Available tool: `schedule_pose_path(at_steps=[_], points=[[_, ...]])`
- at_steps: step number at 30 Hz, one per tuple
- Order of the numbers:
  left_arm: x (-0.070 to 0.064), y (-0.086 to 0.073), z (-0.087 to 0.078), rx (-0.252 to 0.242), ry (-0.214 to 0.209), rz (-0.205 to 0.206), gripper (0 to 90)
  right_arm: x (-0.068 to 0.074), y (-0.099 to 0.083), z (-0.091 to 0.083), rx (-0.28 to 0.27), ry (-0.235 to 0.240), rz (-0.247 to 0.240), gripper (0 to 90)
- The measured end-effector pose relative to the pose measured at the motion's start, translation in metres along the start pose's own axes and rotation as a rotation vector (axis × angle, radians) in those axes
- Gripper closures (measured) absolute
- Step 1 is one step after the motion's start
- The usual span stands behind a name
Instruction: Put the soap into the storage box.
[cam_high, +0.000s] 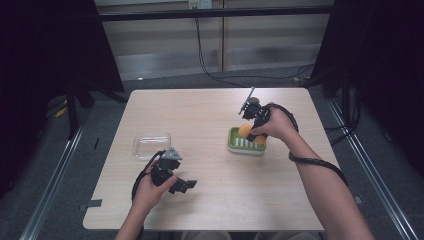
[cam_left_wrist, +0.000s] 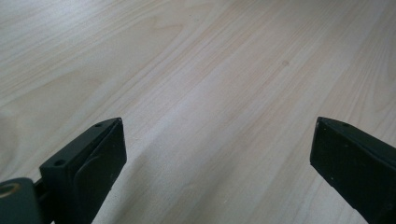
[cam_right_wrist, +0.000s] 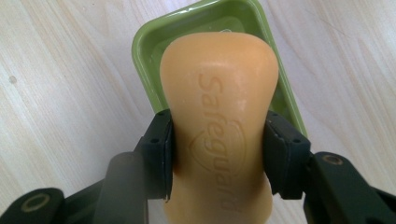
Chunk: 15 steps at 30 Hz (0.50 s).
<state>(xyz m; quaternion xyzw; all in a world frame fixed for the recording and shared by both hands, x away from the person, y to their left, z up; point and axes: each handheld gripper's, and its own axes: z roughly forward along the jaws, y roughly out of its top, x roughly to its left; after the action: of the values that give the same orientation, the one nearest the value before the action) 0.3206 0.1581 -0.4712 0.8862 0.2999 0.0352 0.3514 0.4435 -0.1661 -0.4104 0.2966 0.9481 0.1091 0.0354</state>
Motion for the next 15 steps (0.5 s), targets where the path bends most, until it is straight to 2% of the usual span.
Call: schedule_pose_path(at_steps=[4,5,8,15], points=[[0.0,-0.0002,0.0001,-0.016,-0.005,-0.012,3.7,-0.0002,0.0013,0.0014,0.006,0.002,0.003,50.1],[0.0009,0.0005,-0.0016,0.001,-0.008,-0.003,3.7,-0.0002,0.0015,0.0024,0.002,0.0,0.0,50.1],[0.0008,0.0001,-0.001,-0.023,-0.003,-0.008,3.7,-0.0005,0.0021,0.0037,0.005,-0.003,-0.004,50.1],[0.0002,0.0006,-0.0013,-0.019,0.0,-0.006,3.7,-0.0015,0.0016,0.0082,-0.001,-0.009,-0.007,50.1]])
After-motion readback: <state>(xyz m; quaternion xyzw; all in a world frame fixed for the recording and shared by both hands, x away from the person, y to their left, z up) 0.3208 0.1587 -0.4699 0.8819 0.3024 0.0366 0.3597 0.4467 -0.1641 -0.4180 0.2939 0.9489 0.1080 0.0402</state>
